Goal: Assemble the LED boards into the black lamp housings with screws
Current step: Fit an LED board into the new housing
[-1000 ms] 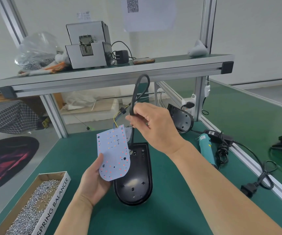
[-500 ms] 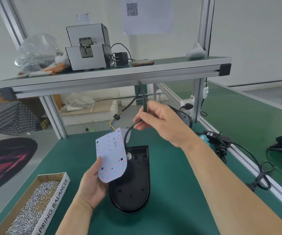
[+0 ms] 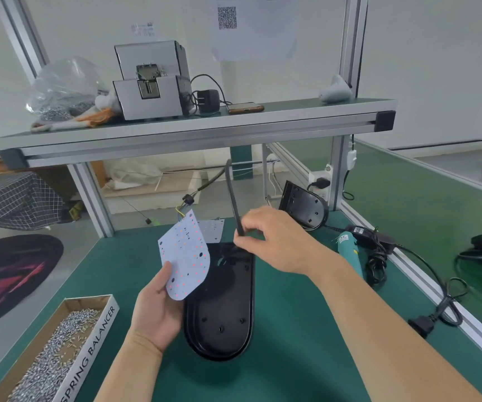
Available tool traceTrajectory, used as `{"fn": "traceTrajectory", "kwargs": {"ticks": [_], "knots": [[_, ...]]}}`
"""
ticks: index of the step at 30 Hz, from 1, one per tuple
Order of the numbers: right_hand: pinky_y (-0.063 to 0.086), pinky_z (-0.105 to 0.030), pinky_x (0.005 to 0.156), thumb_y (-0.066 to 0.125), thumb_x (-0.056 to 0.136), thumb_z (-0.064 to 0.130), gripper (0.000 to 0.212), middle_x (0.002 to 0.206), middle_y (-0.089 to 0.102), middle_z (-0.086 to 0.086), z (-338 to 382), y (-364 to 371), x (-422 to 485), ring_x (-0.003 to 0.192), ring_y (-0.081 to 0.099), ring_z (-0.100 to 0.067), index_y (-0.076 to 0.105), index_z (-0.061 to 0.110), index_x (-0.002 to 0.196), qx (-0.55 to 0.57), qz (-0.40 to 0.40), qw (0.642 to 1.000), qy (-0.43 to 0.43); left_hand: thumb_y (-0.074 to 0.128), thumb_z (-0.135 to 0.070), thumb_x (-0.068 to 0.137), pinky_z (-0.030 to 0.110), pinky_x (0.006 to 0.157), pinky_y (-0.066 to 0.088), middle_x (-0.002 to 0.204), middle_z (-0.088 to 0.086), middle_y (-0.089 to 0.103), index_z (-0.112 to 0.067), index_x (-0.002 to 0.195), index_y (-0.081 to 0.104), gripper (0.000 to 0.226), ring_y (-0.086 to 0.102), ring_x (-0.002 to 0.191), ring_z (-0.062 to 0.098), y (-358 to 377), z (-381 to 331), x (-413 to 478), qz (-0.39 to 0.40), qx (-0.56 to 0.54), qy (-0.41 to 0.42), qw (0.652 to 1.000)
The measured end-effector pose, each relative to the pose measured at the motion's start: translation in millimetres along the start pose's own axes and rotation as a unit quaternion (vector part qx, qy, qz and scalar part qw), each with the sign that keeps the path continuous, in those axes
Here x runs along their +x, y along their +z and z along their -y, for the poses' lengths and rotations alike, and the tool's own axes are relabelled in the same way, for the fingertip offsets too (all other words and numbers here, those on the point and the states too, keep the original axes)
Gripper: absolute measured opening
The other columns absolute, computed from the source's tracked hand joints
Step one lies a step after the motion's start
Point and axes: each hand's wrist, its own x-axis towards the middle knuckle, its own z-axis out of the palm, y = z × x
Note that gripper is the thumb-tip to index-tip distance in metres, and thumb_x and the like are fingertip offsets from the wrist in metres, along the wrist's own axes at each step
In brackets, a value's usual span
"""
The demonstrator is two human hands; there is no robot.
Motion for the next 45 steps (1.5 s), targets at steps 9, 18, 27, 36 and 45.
{"fn": "traceTrajectory", "kwargs": {"ticks": [9, 18, 27, 36, 45], "knots": [[0.052, -0.037, 0.078, 0.037, 0.107, 0.037, 0.042, 0.138, 0.064, -0.004, -29.8, 38.8, -8.7, 0.111, 0.065, -0.019, 0.06, 0.021, 0.138, 0.616, -0.017, 0.768, 0.175, 0.059, -0.036, 0.089, 0.044, 0.094, 0.058, 0.129, 0.015, 0.068, -0.008, 0.121, 0.073, 0.045, 0.071, 0.107, 0.028, 16.8, -12.3, -7.3, 0.03, 0.009, 0.02, 0.999], [0.045, -0.03, 0.073, 0.043, 0.1, 0.039, 0.036, 0.081, 0.058, 0.003, -43.8, 71.2, -27.4, 0.077, 0.054, -0.011, 0.057, 0.016, 0.076, 0.187, 0.01, 0.971, 0.148, 0.057, -0.032, 0.089, 0.044, 0.098, 0.055, 0.127, 0.015, 0.069, -0.007, 0.121, 0.073, 0.044, 0.071, 0.106, 0.028, 22.1, -19.3, -8.7, 0.023, 0.014, 0.028, 0.999], [0.04, -0.034, 0.082, 0.046, 0.1, 0.02, 0.025, 0.12, 0.058, -0.006, -87.0, 75.4, -27.1, 0.113, 0.053, -0.026, 0.062, 0.015, 0.117, -0.344, 0.157, 0.874, 0.307, 0.052, -0.022, 0.094, 0.043, 0.082, 0.062, 0.121, 0.014, 0.072, -0.003, 0.123, 0.07, 0.039, 0.074, 0.1, 0.027, -4.9, -52.4, -8.0, -0.012, -0.022, 0.061, 0.998], [0.035, -0.012, 0.042, 0.05, 0.101, 0.046, 0.037, 0.105, 0.074, 0.001, 5.2, -27.4, 59.3, 0.045, 0.042, -0.003, 0.066, 0.021, 0.124, 0.291, -0.035, 0.937, 0.193, 0.056, -0.01, 0.079, 0.043, 0.072, 0.063, 0.116, 0.017, 0.073, -0.003, 0.103, 0.079, 0.034, 0.074, 0.098, 0.032, 1.5, -27.2, -10.3, 0.009, 0.071, -0.032, 0.997], [0.055, -0.023, 0.058, 0.044, 0.093, -0.013, 0.043, 0.085, 0.065, -0.017, 30.5, -34.3, 62.5, 0.062, 0.069, -0.017, 0.058, 0.013, 0.123, 0.179, 0.109, 0.973, 0.097, 0.058, -0.017, 0.084, 0.04, 0.077, 0.062, 0.115, 0.017, 0.073, -0.006, 0.104, 0.08, 0.031, 0.074, 0.099, 0.029, 11.5, -21.1, -11.4, 0.039, 0.076, -0.006, 0.996]]}}
